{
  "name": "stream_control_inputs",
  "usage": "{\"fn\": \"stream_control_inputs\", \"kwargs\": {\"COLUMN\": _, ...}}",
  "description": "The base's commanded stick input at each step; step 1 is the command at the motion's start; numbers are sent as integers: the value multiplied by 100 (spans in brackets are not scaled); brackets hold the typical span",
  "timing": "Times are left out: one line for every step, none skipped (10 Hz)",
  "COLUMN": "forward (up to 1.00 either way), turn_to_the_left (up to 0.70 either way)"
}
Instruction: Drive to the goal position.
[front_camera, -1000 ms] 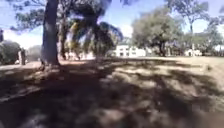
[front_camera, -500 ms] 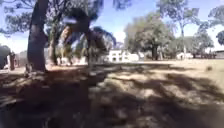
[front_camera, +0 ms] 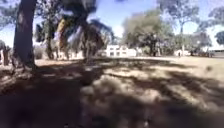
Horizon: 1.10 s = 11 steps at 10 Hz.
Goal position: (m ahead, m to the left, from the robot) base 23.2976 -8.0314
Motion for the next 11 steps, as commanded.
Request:
{"fn": "stream_control_inputs", "kwargs": {"forward": 70, "turn_to_the_left": -16}}
{"fn": "stream_control_inputs", "kwargs": {"forward": 70, "turn_to_the_left": -35}}
{"fn": "stream_control_inputs", "kwargs": {"forward": 70, "turn_to_the_left": -9}}
{"fn": "stream_control_inputs", "kwargs": {"forward": 70, "turn_to_the_left": 0}}
{"fn": "stream_control_inputs", "kwargs": {"forward": 70, "turn_to_the_left": 0}}
{"fn": "stream_control_inputs", "kwargs": {"forward": 70, "turn_to_the_left": 0}}
{"fn": "stream_control_inputs", "kwargs": {"forward": 70, "turn_to_the_left": -9}}
{"fn": "stream_control_inputs", "kwargs": {"forward": 70, "turn_to_the_left": -22}}
{"fn": "stream_control_inputs", "kwargs": {"forward": 70, "turn_to_the_left": -35}}
{"fn": "stream_control_inputs", "kwargs": {"forward": 70, "turn_to_the_left": -17}}
{"fn": "stream_control_inputs", "kwargs": {"forward": 70, "turn_to_the_left": 0}}
